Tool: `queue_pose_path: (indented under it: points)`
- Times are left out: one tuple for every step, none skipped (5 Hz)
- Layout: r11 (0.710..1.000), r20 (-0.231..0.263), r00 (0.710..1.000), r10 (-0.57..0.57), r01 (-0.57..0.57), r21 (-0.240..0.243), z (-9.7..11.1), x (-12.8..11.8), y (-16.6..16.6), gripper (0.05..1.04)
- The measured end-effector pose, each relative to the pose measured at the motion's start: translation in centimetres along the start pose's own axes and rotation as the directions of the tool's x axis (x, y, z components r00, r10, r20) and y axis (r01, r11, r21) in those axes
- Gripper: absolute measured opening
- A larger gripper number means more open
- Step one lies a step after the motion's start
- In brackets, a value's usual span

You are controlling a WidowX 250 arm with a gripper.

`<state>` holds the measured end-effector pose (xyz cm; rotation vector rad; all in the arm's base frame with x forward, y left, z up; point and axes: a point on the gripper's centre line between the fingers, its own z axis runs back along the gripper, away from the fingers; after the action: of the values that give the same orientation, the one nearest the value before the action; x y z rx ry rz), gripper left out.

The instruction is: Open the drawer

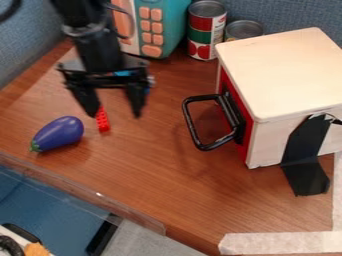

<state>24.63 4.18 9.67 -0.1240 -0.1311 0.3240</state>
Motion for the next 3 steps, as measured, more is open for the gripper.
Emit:
queue_pose_path:
  points:
    - [0.999,0.052,0.998,0.018,-0.016,-0.034,-1.4,0.9,-2.6,0.999]
    - [0.997,0.07,0.996,0.055,-0.052,-0.049,-2.7,1.4,-3.8,0.999]
    - [0.994,0.081,0.992,0.102,-0.098,-0.048,-4.3,1.9,-4.3,0.999]
